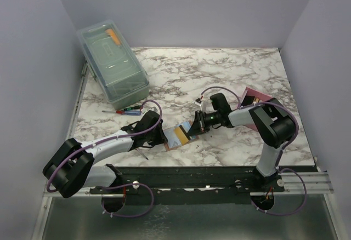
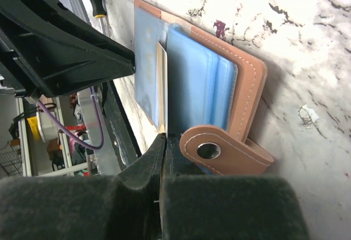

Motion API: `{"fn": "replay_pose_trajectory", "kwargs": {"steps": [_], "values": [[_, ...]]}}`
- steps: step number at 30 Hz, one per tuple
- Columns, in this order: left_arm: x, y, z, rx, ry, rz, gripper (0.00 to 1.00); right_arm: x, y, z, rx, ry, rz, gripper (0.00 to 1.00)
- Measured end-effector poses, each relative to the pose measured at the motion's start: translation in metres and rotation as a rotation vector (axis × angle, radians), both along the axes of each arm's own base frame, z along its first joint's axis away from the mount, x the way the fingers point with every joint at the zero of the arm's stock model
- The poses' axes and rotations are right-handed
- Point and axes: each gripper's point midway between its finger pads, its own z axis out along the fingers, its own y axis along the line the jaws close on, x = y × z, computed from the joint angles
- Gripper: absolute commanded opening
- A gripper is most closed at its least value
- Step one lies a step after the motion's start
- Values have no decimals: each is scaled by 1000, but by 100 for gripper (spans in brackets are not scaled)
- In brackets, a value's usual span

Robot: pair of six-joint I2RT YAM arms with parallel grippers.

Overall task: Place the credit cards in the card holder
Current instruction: Insert the credit card into the card holder.

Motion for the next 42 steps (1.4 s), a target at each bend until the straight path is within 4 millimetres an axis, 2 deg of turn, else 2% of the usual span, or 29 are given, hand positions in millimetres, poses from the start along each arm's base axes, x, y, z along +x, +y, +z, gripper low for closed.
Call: {"fn": "replay_pose_trajectory", "kwargs": {"steps": [11,28,33,35,38,42], "values": [[0,0,0,-1,0,0,22,9,7,1,4,-6,3,0],[-1,0,1,-5,-2,-2,21,-8,31,-10,-41,2,-24,1],[-4,2,4,-15,-9,-1,39,-6,33,-10,-75,-28,-52,11],[-6,3,9,-27,-18,2,42,-4,30,-9,-98,-46,-69,16],[-7,5,22,-55,-42,8,41,-1,27,-8,-127,-68,-80,22],[-8,7,34,-75,-71,17,34,1,25,-9,-153,-82,-84,29]]}}
